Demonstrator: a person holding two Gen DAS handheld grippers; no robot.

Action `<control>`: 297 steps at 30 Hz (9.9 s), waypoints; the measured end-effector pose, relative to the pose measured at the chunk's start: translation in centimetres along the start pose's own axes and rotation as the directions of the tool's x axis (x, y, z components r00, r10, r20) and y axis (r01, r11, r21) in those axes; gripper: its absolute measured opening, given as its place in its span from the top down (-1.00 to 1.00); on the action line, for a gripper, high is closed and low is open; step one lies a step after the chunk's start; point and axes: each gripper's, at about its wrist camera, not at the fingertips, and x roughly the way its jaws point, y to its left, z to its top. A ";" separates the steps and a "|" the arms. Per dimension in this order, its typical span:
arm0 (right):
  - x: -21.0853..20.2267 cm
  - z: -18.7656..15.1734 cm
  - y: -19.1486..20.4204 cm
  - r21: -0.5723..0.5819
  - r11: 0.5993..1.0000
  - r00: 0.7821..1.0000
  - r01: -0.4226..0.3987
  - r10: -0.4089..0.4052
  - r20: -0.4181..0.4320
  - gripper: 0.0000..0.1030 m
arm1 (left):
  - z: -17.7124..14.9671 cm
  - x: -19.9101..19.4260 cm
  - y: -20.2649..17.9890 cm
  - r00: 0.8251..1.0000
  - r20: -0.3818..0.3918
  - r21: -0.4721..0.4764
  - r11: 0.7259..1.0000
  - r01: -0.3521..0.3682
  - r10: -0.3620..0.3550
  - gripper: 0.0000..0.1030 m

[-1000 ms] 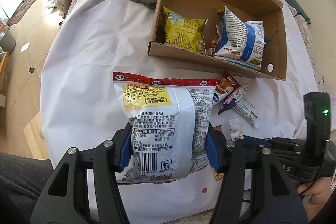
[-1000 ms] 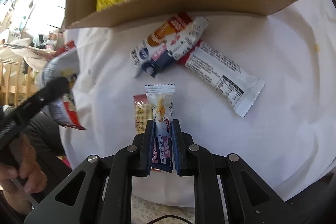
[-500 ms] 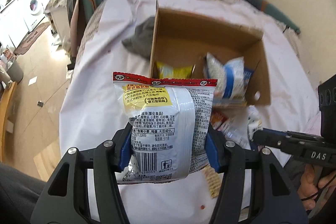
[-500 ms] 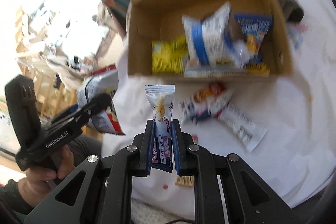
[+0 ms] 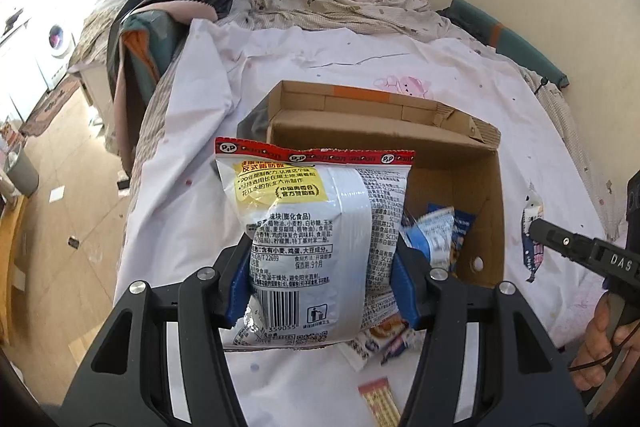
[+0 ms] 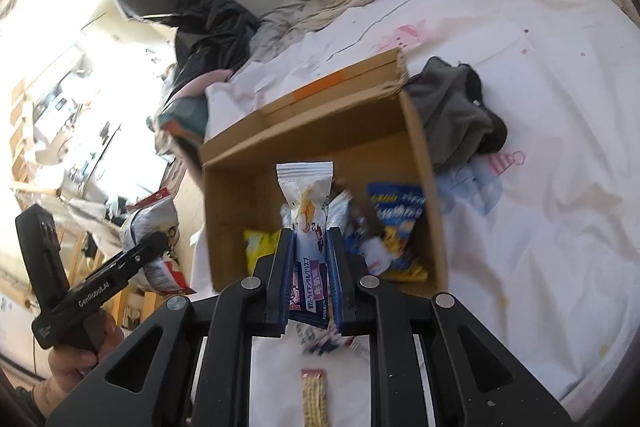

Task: Organize snacks
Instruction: 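Carry both held snacks over the box and lower them inside, then open both tools to release the snacks in the box, then withdraw both tools from the box toward the remaining bars, then grasp the pink checkered wafer bar with the left tool, then grasp the white bar with red top with the right tool, then carry both held bars over the box and lower them inside, then open both tools to release the bars in the box, then withdraw both tools from the box toward the remaining bars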

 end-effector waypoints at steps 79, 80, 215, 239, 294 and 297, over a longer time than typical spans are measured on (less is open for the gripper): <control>5.2 -1.3 -0.5 -0.041 0.989 0.988 0.144 -0.146 -0.052 -0.46 | -2.6 6.3 -0.4 0.998 -0.063 -0.013 1.000 -0.013 0.012 -0.64; 4.9 -1.4 -0.4 -0.043 0.989 0.988 0.144 -0.146 -0.049 -0.46 | -2.7 5.9 -0.4 0.999 -0.052 -0.005 1.000 -0.017 0.017 -0.64; 4.6 -11.7 6.3 -0.167 0.955 0.922 -0.246 0.178 -0.343 0.35 | -12.5 -1.0 3.4 0.974 -0.193 -0.199 0.967 -0.158 0.119 0.58; 0.2 -0.7 -1.6 -0.018 0.997 0.997 0.073 -0.074 -0.018 0.35 | -2.7 2.1 -7.7 0.995 -0.100 -0.035 0.999 0.028 -0.031 0.57; 1.7 -1.2 -3.6 0.130 0.991 0.999 0.023 -0.017 -0.049 -0.53 | -2.5 4.7 -9.1 0.990 -0.130 0.003 0.998 0.060 -0.059 -0.52; 1.5 -2.2 -3.3 0.124 0.992 0.998 0.033 -0.025 -0.063 -0.53 | -2.8 4.2 -8.6 0.991 -0.123 0.003 0.999 0.045 -0.044 -0.52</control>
